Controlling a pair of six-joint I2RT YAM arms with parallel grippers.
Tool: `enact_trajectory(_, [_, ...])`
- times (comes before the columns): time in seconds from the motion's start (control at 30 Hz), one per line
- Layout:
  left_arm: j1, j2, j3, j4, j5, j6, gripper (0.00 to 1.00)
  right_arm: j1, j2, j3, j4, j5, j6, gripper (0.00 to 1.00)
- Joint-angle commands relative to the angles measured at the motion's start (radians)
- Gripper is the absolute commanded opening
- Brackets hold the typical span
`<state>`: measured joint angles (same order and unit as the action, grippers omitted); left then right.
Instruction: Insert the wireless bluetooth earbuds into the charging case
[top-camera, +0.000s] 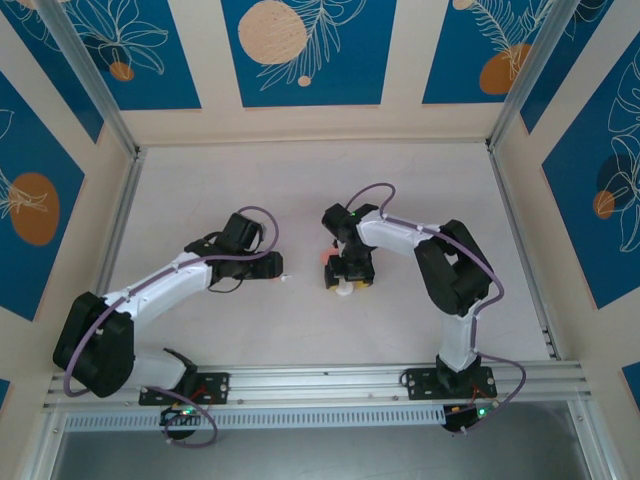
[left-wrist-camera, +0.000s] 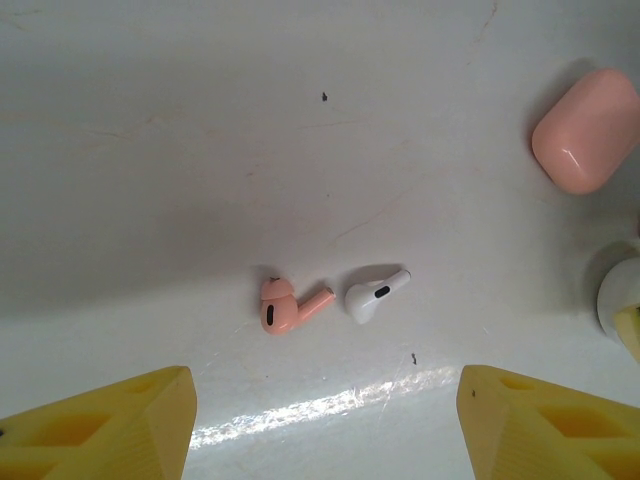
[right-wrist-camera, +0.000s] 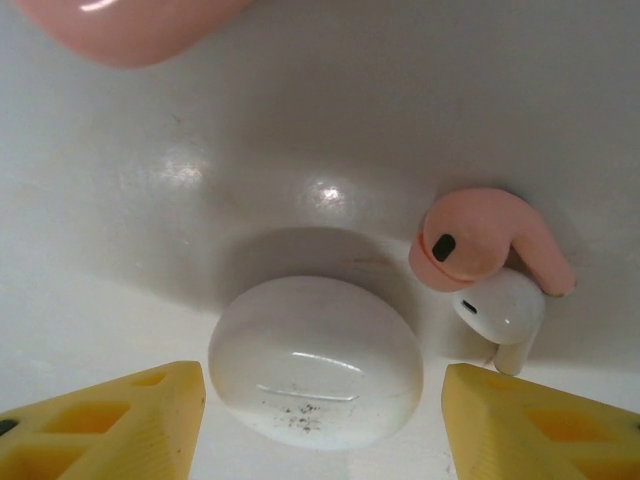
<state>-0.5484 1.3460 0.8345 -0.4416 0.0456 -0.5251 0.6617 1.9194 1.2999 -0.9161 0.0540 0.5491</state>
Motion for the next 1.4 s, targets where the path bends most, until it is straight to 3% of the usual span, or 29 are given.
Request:
enact_trajectory(0.0, [-0.007, 0.015, 0.021, 0.009, 0.020, -0.009, 0.69, 0.015, 0.021, 0.029, -0.033, 0.018, -0.011, 0.63])
enact_trajectory(0.4, [-0.006, 0.019, 0.017, 0.009, 0.028, -0.009, 0.69, 0.035, 0.064, 0.034, -0.011, 0.041, -0.009, 0.59])
enact_trajectory(0.57, [-0.007, 0.019, 0.018, 0.010, 0.031, -0.005, 0.69, 0.036, 0.071, 0.026, 0.006, 0.049, -0.003, 0.49])
enact_trajectory(0.8, [-0.007, -0.017, 0.022, 0.039, 0.045, 0.031, 0.66, 0.034, -0.035, -0.005, 0.044, 0.052, 0.028, 0.46])
enact_trajectory(1.1, [-0.010, -0.168, -0.068, 0.348, 0.135, 0.287, 0.63, -0.055, -0.421, -0.205, 0.382, -0.143, 0.161, 0.46])
enact_trajectory(1.37, [-0.038, -0.227, -0.261, 0.878, 0.309, 0.383, 0.58, -0.108, -0.656, -0.378, 0.718, -0.268, 0.281, 0.46])
